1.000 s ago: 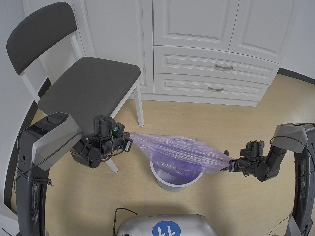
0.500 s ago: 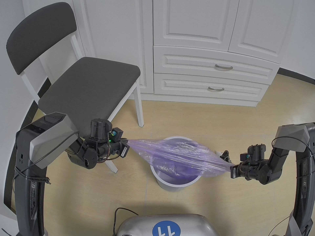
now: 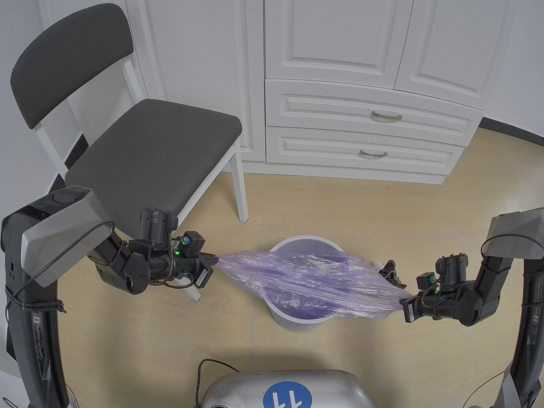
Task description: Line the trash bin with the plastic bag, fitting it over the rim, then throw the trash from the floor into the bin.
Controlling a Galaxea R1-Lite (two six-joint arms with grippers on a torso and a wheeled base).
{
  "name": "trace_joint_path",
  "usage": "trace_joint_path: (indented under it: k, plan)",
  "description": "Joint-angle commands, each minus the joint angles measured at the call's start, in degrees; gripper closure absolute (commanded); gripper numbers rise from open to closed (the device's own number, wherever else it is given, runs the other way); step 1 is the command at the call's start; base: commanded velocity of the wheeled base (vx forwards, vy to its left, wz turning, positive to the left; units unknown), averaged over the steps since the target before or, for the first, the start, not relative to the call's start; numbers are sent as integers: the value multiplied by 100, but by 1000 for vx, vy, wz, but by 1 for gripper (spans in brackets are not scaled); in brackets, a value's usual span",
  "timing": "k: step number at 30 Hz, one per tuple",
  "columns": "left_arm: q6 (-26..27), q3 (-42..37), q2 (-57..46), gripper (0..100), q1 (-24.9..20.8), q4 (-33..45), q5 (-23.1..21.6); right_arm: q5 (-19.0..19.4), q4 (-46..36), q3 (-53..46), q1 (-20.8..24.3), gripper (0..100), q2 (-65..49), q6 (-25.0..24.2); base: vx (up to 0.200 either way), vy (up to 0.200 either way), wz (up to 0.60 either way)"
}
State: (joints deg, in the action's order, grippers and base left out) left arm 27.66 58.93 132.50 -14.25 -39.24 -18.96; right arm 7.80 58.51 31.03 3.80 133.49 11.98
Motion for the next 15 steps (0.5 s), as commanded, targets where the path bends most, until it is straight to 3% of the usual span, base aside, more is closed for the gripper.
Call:
trace_joint_path:
  k: [1,4,5,9,12,15]
  plan:
    - [-24,-4,13,100,-87,-31,-20,11,11,0,15,100,-33,6,0,0,0]
    - [-41,22,180,100,-201,-136,6,20,28,70,24,100,-7,-3,0,0,0]
    - [-41,13,206,100,-236,-207,6,37,46,62,15,0,-51,-21,0,0,0]
    - [-68,-57,241,100,-333,-576,50,398,195,-167,-73,0,-438,-38,0,0,0]
    - [-129,-189,197,100,-394,-919,59,1294,204,-343,-292,0,-842,-47,0,0,0]
    - [-244,-259,215,100,-500,-1200,182,1918,213,-395,-530,0,-1026,-144,0,0,0]
